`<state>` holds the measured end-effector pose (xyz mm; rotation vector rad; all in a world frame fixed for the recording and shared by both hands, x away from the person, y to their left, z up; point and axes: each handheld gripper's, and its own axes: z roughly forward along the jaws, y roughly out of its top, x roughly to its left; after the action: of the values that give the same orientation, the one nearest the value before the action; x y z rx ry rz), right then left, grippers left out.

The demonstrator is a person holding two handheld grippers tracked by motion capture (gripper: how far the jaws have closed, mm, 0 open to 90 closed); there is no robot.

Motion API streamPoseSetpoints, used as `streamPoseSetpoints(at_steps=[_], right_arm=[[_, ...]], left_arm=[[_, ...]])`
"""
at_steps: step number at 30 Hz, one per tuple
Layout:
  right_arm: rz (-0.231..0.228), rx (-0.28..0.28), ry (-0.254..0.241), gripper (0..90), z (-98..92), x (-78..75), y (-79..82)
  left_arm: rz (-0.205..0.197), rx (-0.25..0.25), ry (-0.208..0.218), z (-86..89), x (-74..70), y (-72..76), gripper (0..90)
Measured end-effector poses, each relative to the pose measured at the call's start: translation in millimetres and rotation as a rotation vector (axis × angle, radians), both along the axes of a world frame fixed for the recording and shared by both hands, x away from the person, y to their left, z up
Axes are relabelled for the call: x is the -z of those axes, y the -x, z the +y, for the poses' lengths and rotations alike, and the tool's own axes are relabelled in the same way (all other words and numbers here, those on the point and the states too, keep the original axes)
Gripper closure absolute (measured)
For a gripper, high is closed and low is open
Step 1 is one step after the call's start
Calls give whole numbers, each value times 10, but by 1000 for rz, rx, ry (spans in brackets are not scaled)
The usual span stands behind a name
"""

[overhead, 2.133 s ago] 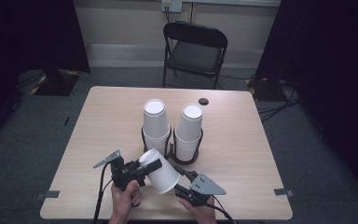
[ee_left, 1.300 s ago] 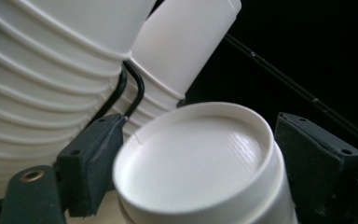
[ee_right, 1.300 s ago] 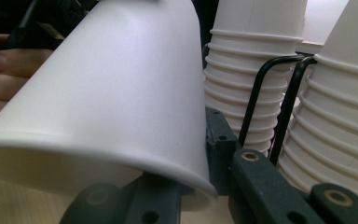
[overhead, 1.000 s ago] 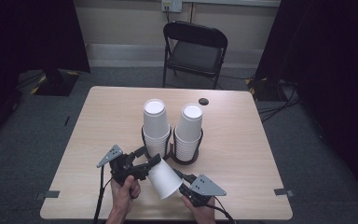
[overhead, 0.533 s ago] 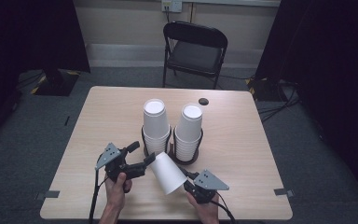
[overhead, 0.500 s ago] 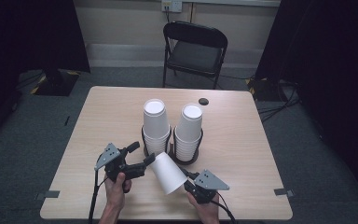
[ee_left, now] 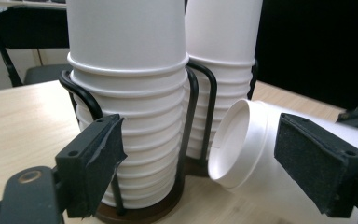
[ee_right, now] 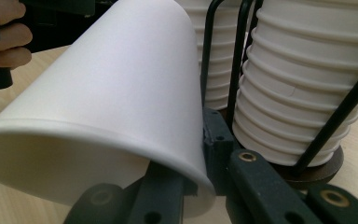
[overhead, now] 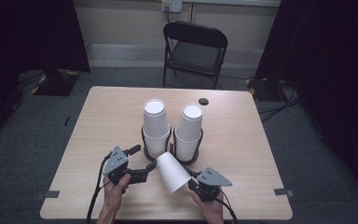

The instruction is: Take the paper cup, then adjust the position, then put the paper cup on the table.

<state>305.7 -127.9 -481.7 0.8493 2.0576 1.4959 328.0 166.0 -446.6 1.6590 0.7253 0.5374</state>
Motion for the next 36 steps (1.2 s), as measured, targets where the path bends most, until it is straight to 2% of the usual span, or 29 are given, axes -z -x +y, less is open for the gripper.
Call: streamPoseSetpoints(at_steps=[1,4,6,7,9,10,11,15,22,24,26,27,28,29,30,33,34,35,36], right_arm=[[3,-2,6,861,-6,-5,0],[12,-5,12,861,-27,-23,2],[24,-10,26,862,-49,-42,-11],[28,-11,28,861,-54,-47,-14],[32,-14,37,862,-64,-58,-27],[32,-14,37,862,-64,-58,-27],[44,-21,41,862,-79,-66,-42],[54,-26,45,861,-101,-84,-62],[91,-62,52,861,-142,-156,-135],[101,-71,54,861,-146,-171,-143],[107,-81,44,861,-156,-187,-147],[112,-85,41,861,-159,-195,-147],[119,-88,43,861,-161,-210,-144],[124,-96,44,861,-162,-236,-141],[124,-96,44,861,-162,-236,-141],[143,-121,58,861,-158,-289,-154],[147,-128,61,862,-157,-298,-164],[147,-128,61,862,-157,-298,-164],[167,-138,75,862,-157,-319,-171]], left_arm=[[-16,-10,-28,-8,0,15,157],[-30,-2,-48,-19,4,37,157],[-43,-12,-91,-46,18,50,158],[-43,-12,-91,-46,18,50,158],[-59,-25,-141,-77,36,71,160],[-59,-25,-141,-77,36,71,160],[-71,-6,-162,-88,49,82,158],[-81,6,-176,-101,60,92,158],[-100,30,-283,-123,95,111,160],[-96,38,-255,-143,114,132,161],[-96,47,-254,-151,127,156,174],[-103,51,-268,-145,130,170,180],[-109,52,-256,-161,144,190,180],[-119,46,-281,-177,156,220,180],[-119,46,-281,-177,156,220,180],[-139,43,-314,-195,172,250,180],[-147,42,-337,-217,185,261,180],[-147,42,-337,-217,185,261,180],[-152,43,-352,-229,191,267,178]])
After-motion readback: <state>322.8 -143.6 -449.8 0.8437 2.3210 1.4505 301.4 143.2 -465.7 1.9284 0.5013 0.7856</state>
